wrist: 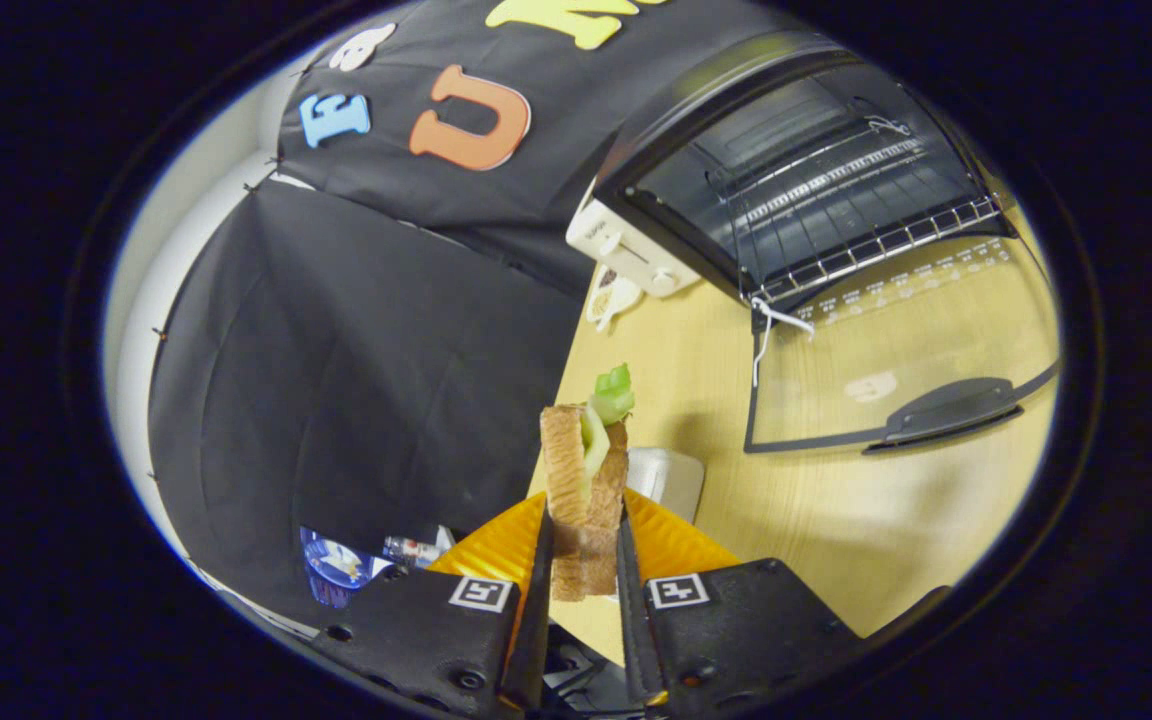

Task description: Open the toaster oven, put the food inside, and close the toaster oven door.

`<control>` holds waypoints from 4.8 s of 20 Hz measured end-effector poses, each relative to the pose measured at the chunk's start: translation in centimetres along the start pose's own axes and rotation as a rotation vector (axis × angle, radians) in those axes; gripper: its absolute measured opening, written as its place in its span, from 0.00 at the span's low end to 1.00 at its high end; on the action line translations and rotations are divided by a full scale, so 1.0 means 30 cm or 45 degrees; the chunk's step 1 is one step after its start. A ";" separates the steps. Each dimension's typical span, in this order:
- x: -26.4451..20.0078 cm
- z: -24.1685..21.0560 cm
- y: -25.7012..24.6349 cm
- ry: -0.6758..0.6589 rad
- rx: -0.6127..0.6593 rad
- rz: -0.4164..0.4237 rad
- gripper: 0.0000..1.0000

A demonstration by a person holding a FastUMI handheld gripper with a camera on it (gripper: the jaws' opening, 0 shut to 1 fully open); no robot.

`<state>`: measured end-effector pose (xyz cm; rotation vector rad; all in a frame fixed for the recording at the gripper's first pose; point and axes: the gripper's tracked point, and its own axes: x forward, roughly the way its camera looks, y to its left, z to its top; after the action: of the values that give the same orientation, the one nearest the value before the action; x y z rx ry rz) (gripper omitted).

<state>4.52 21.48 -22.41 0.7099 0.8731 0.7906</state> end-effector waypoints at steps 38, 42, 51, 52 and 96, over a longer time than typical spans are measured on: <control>-0.309 0.819 -0.574 -1.311 0.612 -0.225 0.36; -0.266 0.824 -0.583 -1.267 0.518 -0.292 0.36; -0.162 0.791 -0.583 -1.074 0.306 -0.451 0.46; -0.163 0.785 -0.585 -1.051 0.239 -0.508 0.54; -0.325 0.094 -0.434 -0.169 -0.496 -1.193 1.00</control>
<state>6.88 6.03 -27.80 -0.0326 0.7818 0.0535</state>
